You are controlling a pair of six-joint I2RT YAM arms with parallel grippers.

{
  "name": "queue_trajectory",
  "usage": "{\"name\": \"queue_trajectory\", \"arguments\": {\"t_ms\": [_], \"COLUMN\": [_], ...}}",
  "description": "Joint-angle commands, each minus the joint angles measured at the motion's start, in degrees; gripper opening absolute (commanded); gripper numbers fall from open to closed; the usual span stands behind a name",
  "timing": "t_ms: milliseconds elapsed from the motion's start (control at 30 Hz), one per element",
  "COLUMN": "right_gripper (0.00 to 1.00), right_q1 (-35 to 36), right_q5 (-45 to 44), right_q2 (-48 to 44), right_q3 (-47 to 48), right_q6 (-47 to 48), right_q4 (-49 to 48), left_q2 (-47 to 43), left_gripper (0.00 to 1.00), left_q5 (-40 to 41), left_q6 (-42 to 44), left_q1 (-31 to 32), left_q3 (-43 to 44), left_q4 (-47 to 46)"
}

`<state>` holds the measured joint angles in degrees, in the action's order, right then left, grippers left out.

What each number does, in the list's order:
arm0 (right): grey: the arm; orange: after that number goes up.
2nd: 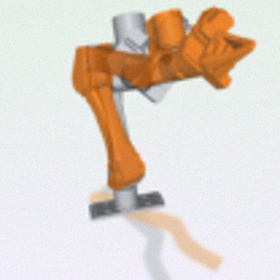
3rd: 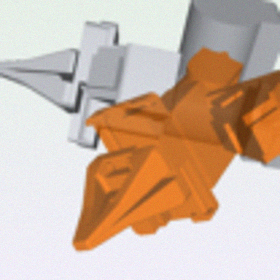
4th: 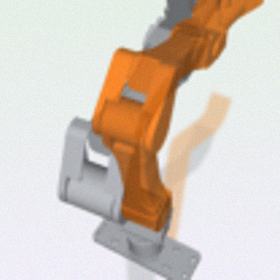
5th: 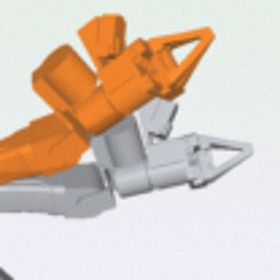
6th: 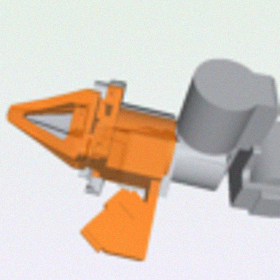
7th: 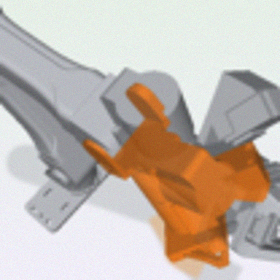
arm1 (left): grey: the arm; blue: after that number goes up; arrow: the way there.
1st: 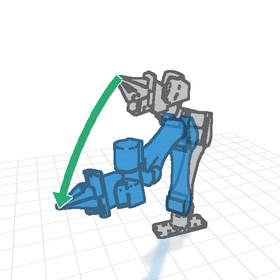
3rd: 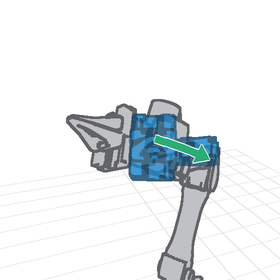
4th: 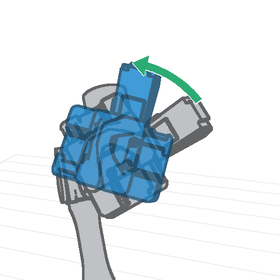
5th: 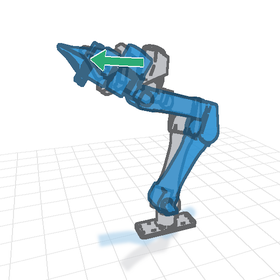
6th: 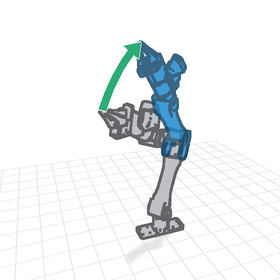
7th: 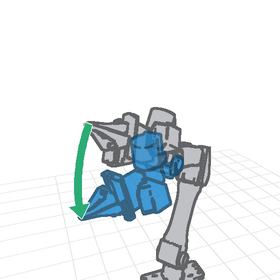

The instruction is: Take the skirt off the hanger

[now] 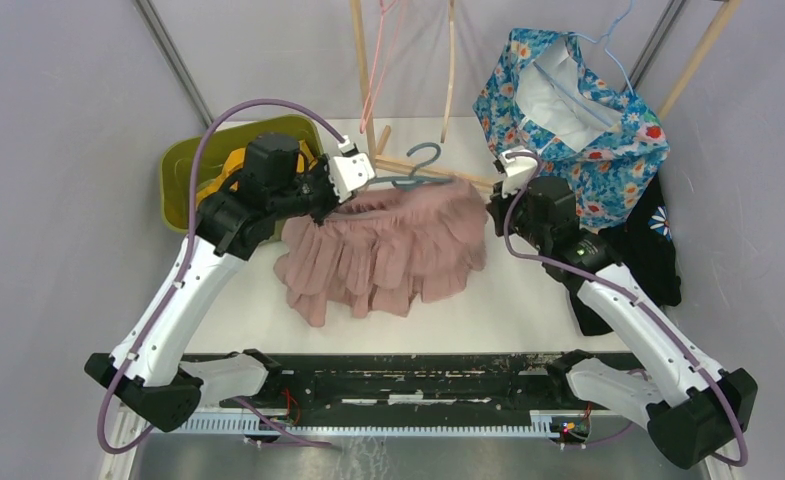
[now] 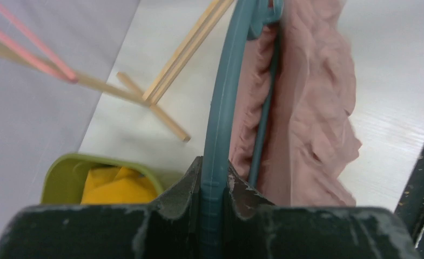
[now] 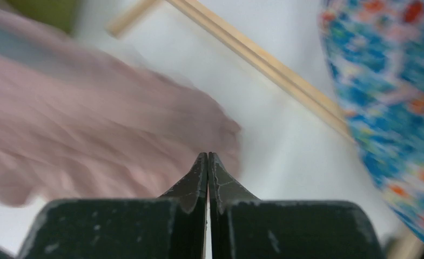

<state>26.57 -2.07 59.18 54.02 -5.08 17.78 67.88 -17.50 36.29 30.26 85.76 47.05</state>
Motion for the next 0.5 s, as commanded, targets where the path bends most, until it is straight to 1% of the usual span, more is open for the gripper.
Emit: {"name": "queue_trajectory", "arguments": {"t_ms": [0,100,167,267,333,367,400,433,467], "right_gripper": [0.01,0.01,0.01,0.01,0.01,0.07,0.18,0.24,0.27], "right_q1": [-4.5,-4.2,-3.6,-2.6,-2.5,-2.5,-2.5,-2.4,-2.4], "right_q5": [-11.3,-5.1,-2.6,-2.5,-4.7,-5.7,-6.0,-6.2,-6.2], "right_q2": [2.3,2.7,3.0,2.2,0.7,0.1,-0.5,-1.1,-1.6], "right_q3": [0.4,2.1,3.1,5.6,7.9,9.3,10.6,12.0,13.5], "right_q6": [3.8,3.0,3.2,6.4,7.9,9.0,9.7,10.4,10.7], "right_q4": [15.7,15.7,15.9,16.9,17.4,17.6,17.8,18.3,18.9], "left_q2": [-4.1,-3.9,-3.8,-2.8,-2.0,-1.8,-1.8,-1.8,-1.8], "left_gripper": [0.03,0.03,0.03,0.03,0.03,0.03,0.03,0.03,0.03], "left_q5": [3.5,0.7,-1.0,-4.2,-5.8,-6.2,-6.6,-6.9,-7.2], "left_q6": [-5.3,-7.5,-8.8,-10.1,-10.2,-10.1,-9.7,-9.1,-8.4], "left_q1": [-1.7,-1.8,-1.7,-1.8,-1.8,-1.8,-1.7,-1.8,-1.8], "left_q3": [5.1,3.8,3.0,3.2,3.1,3.0,2.7,2.4,2.1], "left_q4": [-15.2,-18.3,-20.7,-21.8,-21.3,-20.9,-20.5,-19.9,-19.1]}}
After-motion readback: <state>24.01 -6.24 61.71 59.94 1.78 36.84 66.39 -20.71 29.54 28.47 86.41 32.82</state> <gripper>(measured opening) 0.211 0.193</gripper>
